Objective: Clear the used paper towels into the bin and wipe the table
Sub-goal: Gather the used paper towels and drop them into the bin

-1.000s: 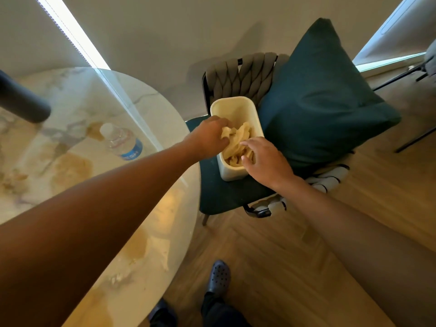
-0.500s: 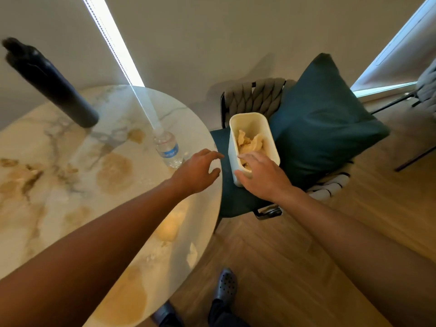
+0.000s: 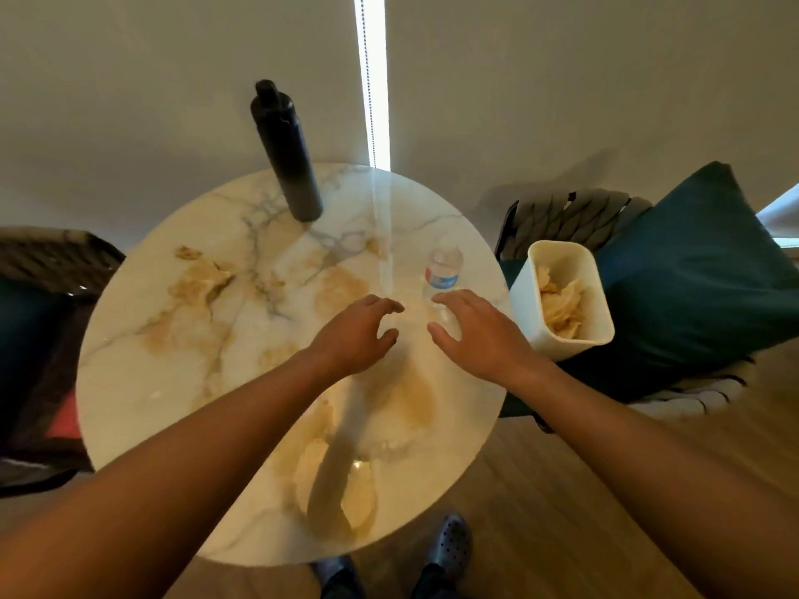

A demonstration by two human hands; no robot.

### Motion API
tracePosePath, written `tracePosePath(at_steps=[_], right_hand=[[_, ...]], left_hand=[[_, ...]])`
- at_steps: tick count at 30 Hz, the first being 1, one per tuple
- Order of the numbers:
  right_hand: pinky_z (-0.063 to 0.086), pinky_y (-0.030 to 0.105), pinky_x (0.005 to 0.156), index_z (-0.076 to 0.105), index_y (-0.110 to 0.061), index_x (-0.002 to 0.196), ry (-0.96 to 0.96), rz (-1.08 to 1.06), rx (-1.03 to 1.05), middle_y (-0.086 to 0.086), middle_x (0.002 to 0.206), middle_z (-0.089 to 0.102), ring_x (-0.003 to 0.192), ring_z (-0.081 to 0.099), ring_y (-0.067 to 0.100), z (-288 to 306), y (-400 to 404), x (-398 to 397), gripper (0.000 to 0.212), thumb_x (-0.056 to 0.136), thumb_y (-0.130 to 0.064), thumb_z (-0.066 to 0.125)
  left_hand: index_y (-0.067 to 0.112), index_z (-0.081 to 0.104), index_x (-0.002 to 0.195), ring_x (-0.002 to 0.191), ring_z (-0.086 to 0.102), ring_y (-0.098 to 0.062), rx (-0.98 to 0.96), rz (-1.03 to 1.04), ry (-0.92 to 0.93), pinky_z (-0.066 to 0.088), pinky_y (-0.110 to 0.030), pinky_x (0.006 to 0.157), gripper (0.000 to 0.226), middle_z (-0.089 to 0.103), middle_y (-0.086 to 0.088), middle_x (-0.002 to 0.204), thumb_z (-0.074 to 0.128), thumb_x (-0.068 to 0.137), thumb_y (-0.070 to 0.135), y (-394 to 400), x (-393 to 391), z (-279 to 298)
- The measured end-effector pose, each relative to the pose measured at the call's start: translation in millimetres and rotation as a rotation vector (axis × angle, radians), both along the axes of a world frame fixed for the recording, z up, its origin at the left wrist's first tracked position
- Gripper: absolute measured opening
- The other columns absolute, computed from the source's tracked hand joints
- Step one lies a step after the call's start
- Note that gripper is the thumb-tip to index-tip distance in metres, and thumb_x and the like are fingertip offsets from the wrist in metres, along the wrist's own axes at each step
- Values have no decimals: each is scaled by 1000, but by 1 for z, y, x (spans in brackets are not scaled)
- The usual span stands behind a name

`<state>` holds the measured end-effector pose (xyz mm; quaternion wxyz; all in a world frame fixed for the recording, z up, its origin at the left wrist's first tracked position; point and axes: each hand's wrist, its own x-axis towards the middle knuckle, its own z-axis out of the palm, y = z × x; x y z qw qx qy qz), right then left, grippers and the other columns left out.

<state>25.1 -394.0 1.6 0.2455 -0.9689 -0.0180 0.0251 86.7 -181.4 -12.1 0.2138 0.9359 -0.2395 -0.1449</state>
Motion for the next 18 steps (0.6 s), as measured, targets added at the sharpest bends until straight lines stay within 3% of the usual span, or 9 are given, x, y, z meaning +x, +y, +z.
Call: tracePosePath(at_steps=[5,11,18], right_hand=[[50,35,95,51,-28,141,-23,79,-24,-6,144,52,126,54,17,4,66,22,48,97,-49,55],[50,33,90,52,-27,140,-21,190,-17,-6,142,52,122,57,18,2,139,47,47,97,-47,56],[49,33,94,52,-27,140,-5,280,-20,-5,141,54,123,56,20,-11,212,83,48,97,-47,56]], left_hand=[[30,52,136,122,54,-14,18,84,-23,48,-36,100,41,54,5,137,58,97,38,77,5,5],[28,53,135,126,51,-16,31,202,-21,45,-38,104,39,55,4,136,58,97,36,168,12,5],[27,55,135,126,51,-17,50,303,7,44,-37,103,40,54,3,136,61,95,31,258,32,-10]])
